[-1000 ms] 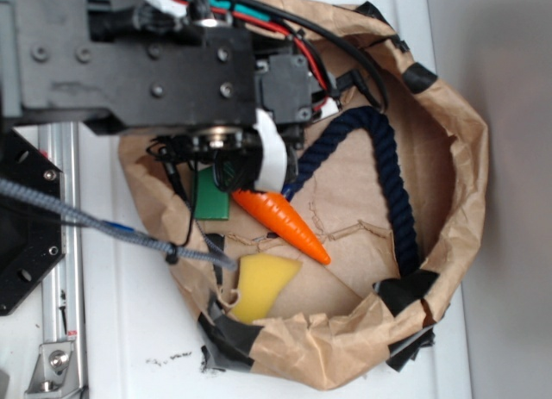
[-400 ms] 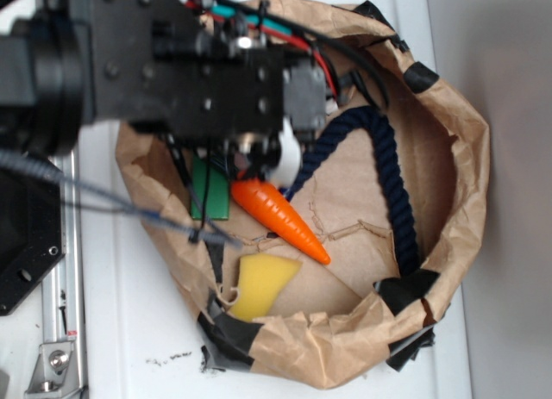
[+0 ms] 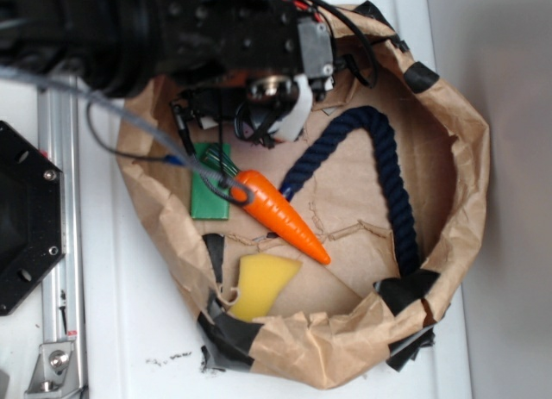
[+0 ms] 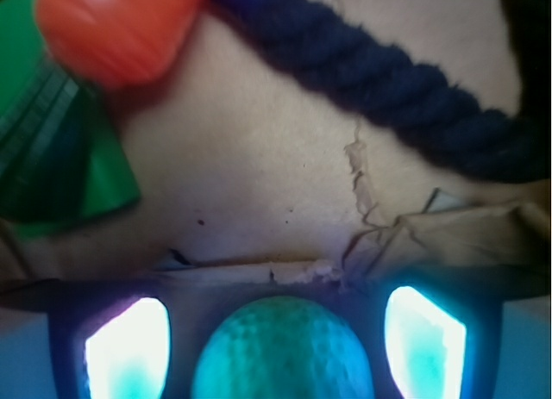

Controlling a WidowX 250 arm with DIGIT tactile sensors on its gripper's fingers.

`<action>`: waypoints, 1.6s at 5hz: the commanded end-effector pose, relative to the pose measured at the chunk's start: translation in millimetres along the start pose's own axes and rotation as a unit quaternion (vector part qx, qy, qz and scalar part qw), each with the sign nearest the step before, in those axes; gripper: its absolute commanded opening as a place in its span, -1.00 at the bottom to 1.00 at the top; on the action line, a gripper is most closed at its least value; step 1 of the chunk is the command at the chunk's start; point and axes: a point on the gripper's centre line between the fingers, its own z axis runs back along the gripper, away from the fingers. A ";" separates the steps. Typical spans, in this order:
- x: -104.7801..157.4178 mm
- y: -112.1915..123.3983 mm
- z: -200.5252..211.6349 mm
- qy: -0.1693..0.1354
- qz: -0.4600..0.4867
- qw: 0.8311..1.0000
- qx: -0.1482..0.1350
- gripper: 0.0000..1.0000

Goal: Grab the green ball.

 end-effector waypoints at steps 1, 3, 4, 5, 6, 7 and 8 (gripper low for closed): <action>-4.2 9.4 1.1 0.002 -0.017 1.000 0.017 -1.00; -3.2 12.0 0.2 0.013 -0.017 1.000 0.023 -1.00; -1.4 16.0 13.1 0.011 -0.008 0.999 0.033 -1.00; 23.6 21.9 67.3 -0.041 0.028 0.998 0.049 -1.00; 50.4 33.6 121.4 -0.086 0.092 0.991 0.045 -1.00; 71.7 50.6 134.0 -0.096 0.185 0.978 0.026 -1.00; 84.5 54.9 125.4 -0.120 0.238 0.964 -0.012 -1.00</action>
